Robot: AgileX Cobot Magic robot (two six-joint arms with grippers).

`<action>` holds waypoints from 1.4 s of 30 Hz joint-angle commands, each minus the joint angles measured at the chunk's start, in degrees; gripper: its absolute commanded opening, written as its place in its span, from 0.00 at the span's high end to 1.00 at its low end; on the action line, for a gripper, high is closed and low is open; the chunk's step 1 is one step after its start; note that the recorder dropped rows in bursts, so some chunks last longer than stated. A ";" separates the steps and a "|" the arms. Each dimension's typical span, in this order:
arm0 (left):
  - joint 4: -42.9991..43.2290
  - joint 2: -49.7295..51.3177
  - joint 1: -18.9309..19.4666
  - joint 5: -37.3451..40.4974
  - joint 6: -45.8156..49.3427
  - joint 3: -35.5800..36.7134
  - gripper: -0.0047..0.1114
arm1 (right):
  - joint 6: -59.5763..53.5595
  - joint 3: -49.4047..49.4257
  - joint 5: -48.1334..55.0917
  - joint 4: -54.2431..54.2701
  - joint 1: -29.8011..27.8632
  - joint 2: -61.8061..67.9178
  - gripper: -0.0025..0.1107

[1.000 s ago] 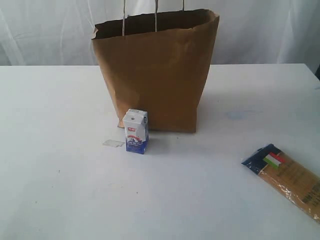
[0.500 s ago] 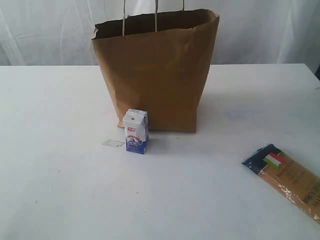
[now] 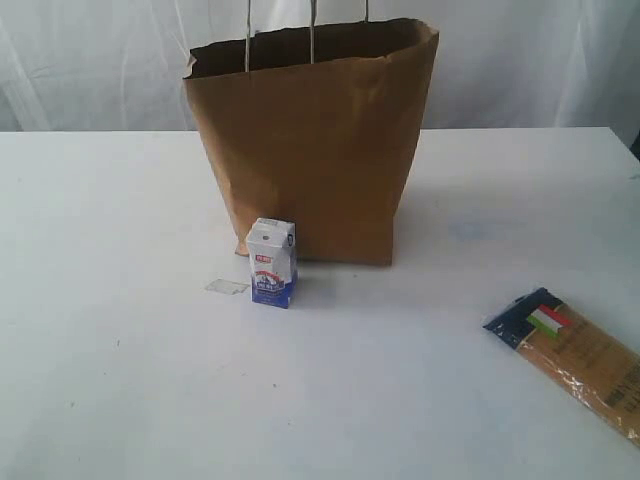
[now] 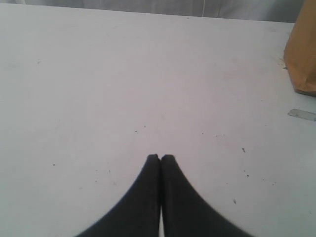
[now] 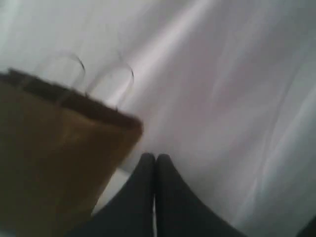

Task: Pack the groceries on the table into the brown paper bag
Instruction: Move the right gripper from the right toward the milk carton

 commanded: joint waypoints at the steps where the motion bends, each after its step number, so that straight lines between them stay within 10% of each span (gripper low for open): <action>1: -0.65 -0.27 -0.30 0.13 -0.24 0.18 0.96 | 17.20 1.67 7.22 -1.93 0.09 16.70 0.98; 13: -0.65 -0.27 -0.30 0.13 -0.24 0.18 0.96 | 40.10 -5.51 -22.05 -15.80 8.45 42.97 0.98; 25: -0.65 -0.27 -0.30 0.13 -0.24 0.18 0.96 | 38.91 -7.33 39.15 -15.80 45.20 43.96 0.98; 28: -0.65 -0.27 -0.30 0.13 -0.24 0.18 0.96 | 16.42 -8.86 55.93 6.12 46.09 46.00 0.98; 29: -0.65 -0.27 -0.30 0.13 -0.24 0.18 0.96 | -8.76 -12.38 66.81 27.54 45.67 47.75 0.98; 33: -0.65 -0.27 -0.30 0.13 -0.24 0.18 0.96 | -33.67 -18.01 67.26 49.76 48.65 47.18 0.98; 42: -0.65 -0.27 -0.30 0.13 -0.24 0.18 0.96 | -23.89 -39.88 61.25 51.29 57.08 57.60 0.98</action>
